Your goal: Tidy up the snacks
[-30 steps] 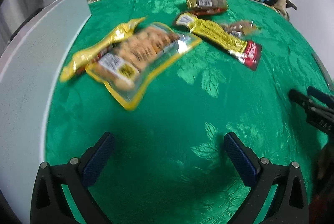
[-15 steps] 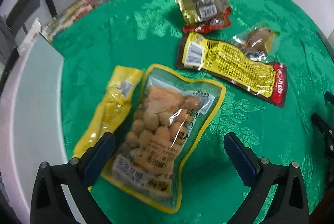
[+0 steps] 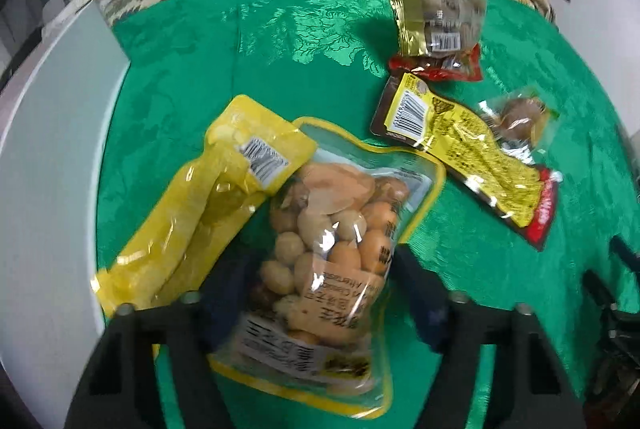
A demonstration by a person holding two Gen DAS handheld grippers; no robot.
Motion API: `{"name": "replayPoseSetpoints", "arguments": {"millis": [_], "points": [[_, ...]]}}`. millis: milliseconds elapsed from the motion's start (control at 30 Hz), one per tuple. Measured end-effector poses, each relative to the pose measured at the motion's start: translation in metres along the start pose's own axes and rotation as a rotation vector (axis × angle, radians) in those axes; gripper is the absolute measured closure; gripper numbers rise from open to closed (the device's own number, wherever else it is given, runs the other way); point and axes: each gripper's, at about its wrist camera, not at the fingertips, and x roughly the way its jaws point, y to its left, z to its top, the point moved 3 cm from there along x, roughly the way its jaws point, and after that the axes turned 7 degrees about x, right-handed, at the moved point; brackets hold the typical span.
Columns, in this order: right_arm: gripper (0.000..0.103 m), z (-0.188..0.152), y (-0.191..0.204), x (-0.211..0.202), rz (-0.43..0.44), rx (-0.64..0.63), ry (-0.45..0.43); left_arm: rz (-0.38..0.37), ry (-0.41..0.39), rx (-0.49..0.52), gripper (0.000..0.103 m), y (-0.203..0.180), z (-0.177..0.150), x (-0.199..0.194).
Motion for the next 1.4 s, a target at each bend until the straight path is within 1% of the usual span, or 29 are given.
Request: {"name": "replayPoseSetpoints", "arguments": {"millis": [67, 133, 233, 333, 367, 433, 467, 500, 533, 567, 600, 700, 800, 1400], "points": [[0.012, 0.0, 0.0, 0.0, 0.0, 0.0, 0.0, 0.008, -0.004, -0.028, 0.045, -0.003, -0.01, -0.006], [0.012, 0.0, 0.0, 0.0, 0.0, 0.0, 0.0, 0.03, -0.012, -0.075, 0.045, -0.009, -0.028, -0.013], [0.012, 0.0, 0.0, 0.0, 0.0, 0.0, 0.0, 0.04, -0.025, -0.158, 0.045, -0.022, -0.065, -0.028], [0.012, 0.0, 0.0, 0.0, 0.0, 0.0, 0.0, 0.042, -0.045, -0.178, 0.043, -0.043, -0.095, -0.041], [0.012, 0.0, 0.0, 0.0, 0.0, 0.0, 0.0, 0.045, -0.063, -0.178, 0.04, -0.049, -0.104, -0.043], [0.012, 0.0, 0.0, 0.0, 0.0, 0.001, 0.0, 0.061, -0.09, -0.17, 0.028, -0.055, -0.11, -0.044], [0.012, 0.0, 0.0, 0.0, 0.0, 0.001, 0.0, 0.069, -0.09, -0.17, 0.015, -0.057, -0.111, -0.042], [0.012, 0.0, 0.0, 0.0, 0.0, 0.001, 0.0, 0.079, -0.107, -0.166, 0.012, -0.056, -0.111, -0.04], [0.012, 0.0, 0.0, 0.0, 0.0, 0.001, 0.0, 0.098, -0.124, -0.157, 0.012, -0.054, -0.112, -0.04], [0.012, 0.0, 0.0, 0.0, 0.0, 0.001, 0.001, 0.135, -0.132, -0.142, 0.008, -0.053, -0.111, -0.037], [0.012, 0.0, 0.0, 0.0, 0.0, 0.001, 0.001, 0.144, -0.146, -0.139, 0.0, -0.05, -0.109, -0.034], [0.012, 0.0, 0.0, 0.0, 0.0, 0.001, 0.001, 0.148, -0.196, -0.149, 0.0, -0.042, -0.11, -0.031], [0.012, 0.0, 0.0, 0.0, 0.0, 0.001, 0.0, 0.15, -0.217, -0.141, 0.0, -0.042, -0.108, -0.032], [0.012, 0.0, 0.0, 0.0, 0.0, 0.001, 0.001, 0.156, -0.224, -0.144, 0.0, -0.045, -0.11, -0.031]]}}
